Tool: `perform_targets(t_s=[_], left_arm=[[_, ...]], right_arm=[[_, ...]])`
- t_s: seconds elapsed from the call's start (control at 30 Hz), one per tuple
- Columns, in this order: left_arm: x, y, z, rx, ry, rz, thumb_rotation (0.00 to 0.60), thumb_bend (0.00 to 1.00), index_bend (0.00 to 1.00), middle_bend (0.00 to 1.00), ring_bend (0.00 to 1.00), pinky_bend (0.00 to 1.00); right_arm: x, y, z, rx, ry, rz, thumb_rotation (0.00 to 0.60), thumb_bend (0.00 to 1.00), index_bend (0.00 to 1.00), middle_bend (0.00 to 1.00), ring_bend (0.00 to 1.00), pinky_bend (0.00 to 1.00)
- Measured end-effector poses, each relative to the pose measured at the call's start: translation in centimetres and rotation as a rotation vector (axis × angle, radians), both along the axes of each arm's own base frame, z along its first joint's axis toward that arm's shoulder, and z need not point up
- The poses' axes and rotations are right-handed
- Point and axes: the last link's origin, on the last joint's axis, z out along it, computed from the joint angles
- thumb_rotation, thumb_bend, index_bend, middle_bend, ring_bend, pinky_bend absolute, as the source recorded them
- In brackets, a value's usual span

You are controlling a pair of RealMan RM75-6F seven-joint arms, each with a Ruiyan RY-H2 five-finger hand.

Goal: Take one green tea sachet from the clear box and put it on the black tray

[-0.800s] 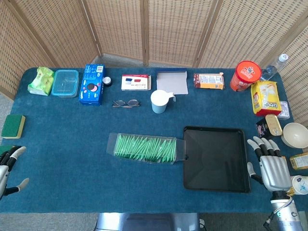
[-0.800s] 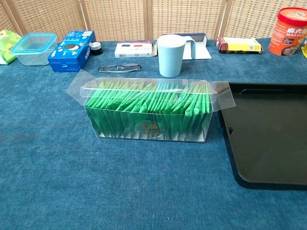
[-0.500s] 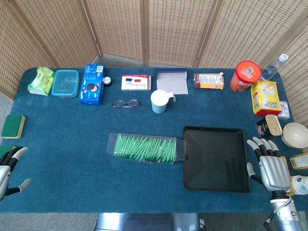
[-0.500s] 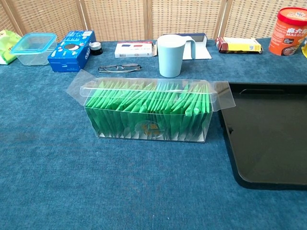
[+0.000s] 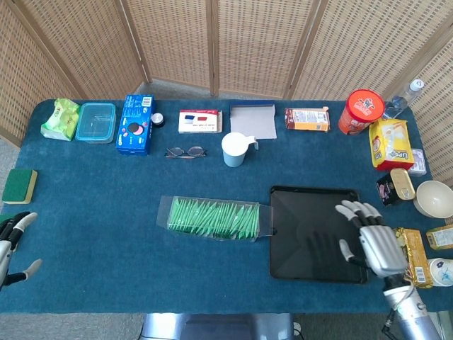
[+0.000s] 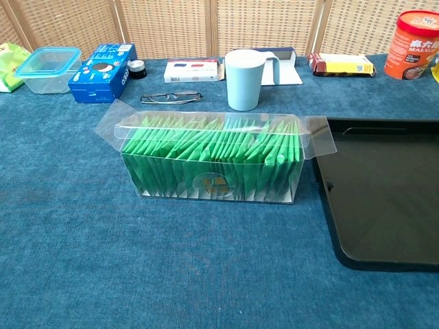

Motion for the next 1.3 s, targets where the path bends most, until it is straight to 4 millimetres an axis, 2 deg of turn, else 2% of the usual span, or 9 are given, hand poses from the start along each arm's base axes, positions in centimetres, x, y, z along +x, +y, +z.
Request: perform_targets(t_s=[0.17,0.33,0.57,0.67,0.93,1.3], left_arm=[[0.1,0.5,0.4,0.012,0.003,-0.006,0.600,0.20,0.12,0.13,0.14,0.24],[0.2,1.1,0.7,0.013,0.026,-0.017,0.600,0.20,0.12,0.13,0.14,0.24],[0.1,1.9,0.8,0.001,0.032,-0.019,0.600,0.20,0.12,0.13,0.14,0.24],[-0.1,2.2,0.7,-0.006,0.031,-0.014,0.600,0.20,0.12,0.13,0.14,0.24],[-0.7,2.3,0.7,-0.014,0.033,0.008,0.600,0.20,0.12,0.13,0.14,0.24],[-0.8,2.5,1.3,0.006,0.030,0.003,0.600,0.20,0.12,0.13,0.14,0.24]], right_arm=[[2.9,-1.1,-0.9,0.087,-0.052,0.110,0.600,0.46,0.10,0.12,0.09,0.08],[5.8,-2.3,-2.4,0.188,-0.100,0.211,0.600,0.37,0.10,0.12,0.09,0.08],[10.3,-3.8,-5.3,0.314,-0.131,0.347,0.600,0.32,0.09,0.12,0.09,0.08],[11.6,-4.2,-6.5,0.336,-0.135,0.377,0.600,0.30,0.08,0.12,0.09,0.08],[13.1,-5.1,-9.1,0.330,-0.101,0.385,0.600,0.25,0.05,0.11,0.08,0.08],[15.0,-5.6,-11.7,0.293,-0.035,0.372,0.600,0.24,0.03,0.11,0.08,0.08]])
